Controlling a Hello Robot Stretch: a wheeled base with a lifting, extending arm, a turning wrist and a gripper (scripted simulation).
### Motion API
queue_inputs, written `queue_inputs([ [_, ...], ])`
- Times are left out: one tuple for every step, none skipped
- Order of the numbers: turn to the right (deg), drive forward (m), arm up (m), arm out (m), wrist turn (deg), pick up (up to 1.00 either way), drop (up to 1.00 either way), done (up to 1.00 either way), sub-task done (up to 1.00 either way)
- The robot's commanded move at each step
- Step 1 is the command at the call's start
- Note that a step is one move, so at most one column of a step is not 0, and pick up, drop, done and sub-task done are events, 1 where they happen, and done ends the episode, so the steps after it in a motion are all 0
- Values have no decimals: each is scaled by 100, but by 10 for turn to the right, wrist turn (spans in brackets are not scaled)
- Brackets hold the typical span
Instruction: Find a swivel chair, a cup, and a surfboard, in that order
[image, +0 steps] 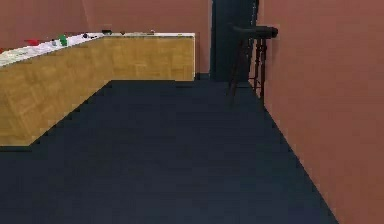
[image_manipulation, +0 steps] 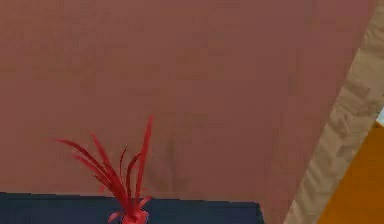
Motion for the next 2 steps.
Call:
queue_inputs([
  [0, 95, 0, 0, 0, 0, 0, 0, 0],
  [-450, 0, 0, 0, 0, 0, 0, 0, 0],
])
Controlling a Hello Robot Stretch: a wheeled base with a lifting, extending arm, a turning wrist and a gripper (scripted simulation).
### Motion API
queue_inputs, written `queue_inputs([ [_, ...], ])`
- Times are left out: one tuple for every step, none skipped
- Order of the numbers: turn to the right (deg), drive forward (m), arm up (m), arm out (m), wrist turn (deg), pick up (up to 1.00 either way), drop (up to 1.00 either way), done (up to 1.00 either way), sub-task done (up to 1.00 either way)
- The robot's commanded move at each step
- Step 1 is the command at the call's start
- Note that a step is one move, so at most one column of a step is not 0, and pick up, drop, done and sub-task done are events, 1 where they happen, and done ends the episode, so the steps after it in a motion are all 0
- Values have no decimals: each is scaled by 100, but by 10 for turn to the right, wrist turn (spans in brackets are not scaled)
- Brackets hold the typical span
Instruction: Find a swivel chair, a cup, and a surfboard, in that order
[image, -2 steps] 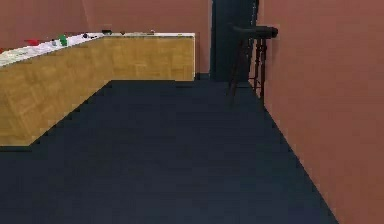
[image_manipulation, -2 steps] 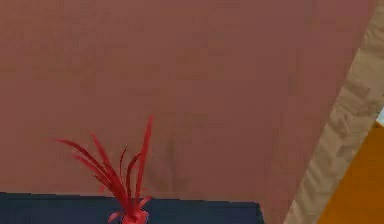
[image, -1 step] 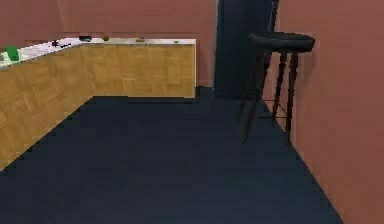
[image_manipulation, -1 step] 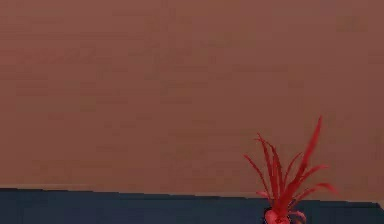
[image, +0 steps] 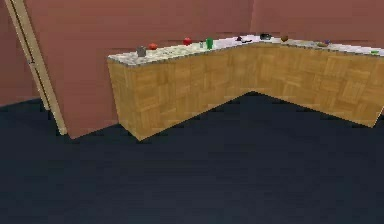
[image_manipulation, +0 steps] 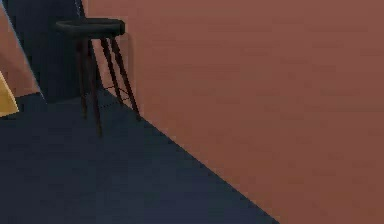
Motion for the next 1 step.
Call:
queue_inputs([
  [-150, 0, 0, 0, 0, 0, 0, 0, 0],
])
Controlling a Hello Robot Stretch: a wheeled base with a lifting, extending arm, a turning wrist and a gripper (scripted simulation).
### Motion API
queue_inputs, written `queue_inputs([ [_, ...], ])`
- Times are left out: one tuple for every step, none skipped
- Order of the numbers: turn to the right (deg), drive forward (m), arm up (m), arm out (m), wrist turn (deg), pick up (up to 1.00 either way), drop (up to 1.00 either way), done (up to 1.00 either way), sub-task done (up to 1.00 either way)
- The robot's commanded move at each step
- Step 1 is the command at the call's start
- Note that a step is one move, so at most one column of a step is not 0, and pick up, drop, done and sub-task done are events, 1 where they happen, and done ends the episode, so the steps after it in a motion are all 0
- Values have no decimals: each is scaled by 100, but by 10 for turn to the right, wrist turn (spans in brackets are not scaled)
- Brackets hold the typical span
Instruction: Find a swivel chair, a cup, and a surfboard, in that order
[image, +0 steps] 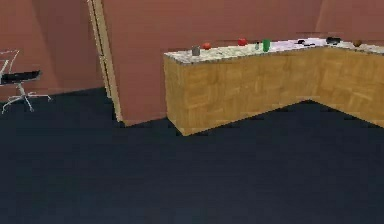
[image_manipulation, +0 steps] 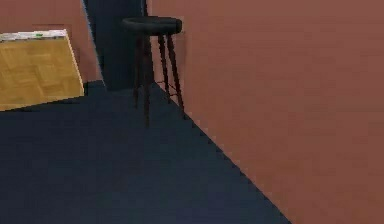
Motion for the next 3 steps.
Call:
queue_inputs([
  [0, 60, 0, 0, 0, 0, 0, 0, 0],
  [-270, 0, 0, 0, 0, 0, 0, 0, 0],
  [0, 65, 0, 0, 0, 0, 0, 0, 0],
])
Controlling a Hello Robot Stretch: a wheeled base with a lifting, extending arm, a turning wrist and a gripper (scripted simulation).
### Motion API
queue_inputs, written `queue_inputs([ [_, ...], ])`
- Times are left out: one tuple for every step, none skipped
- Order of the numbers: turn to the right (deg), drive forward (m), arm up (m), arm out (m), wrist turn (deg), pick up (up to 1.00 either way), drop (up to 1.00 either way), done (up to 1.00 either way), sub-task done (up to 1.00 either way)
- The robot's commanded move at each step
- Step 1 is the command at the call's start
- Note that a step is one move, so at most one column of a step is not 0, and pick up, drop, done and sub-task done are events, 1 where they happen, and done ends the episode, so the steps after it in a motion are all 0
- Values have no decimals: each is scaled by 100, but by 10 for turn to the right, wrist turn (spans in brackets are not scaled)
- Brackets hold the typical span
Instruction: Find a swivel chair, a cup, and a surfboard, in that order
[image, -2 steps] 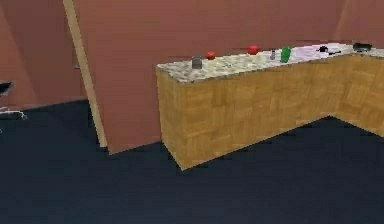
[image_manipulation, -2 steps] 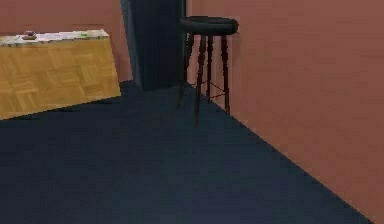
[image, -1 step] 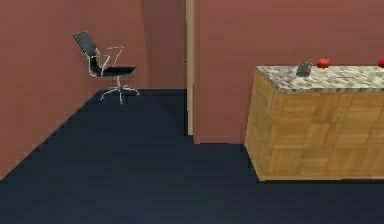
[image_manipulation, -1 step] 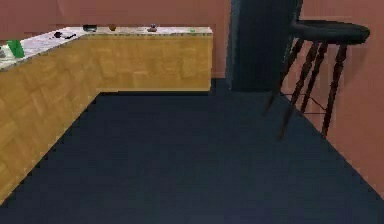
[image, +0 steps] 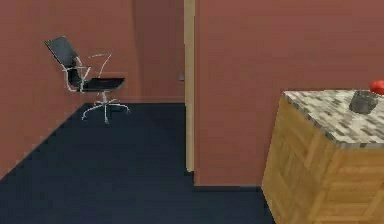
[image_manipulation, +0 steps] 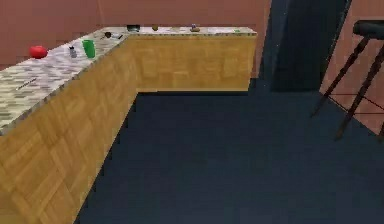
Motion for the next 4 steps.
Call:
queue_inputs([
  [-390, 0, 0, 0, 0, 0, 0, 0, 0],
  [0, 100, 0, 0, 0, 0, 0, 0, 0],
  [0, 100, 0, 0, 0, 0, 0, 0, 0],
  [-150, 0, 0, 0, 0, 0, 0, 0, 0],
])
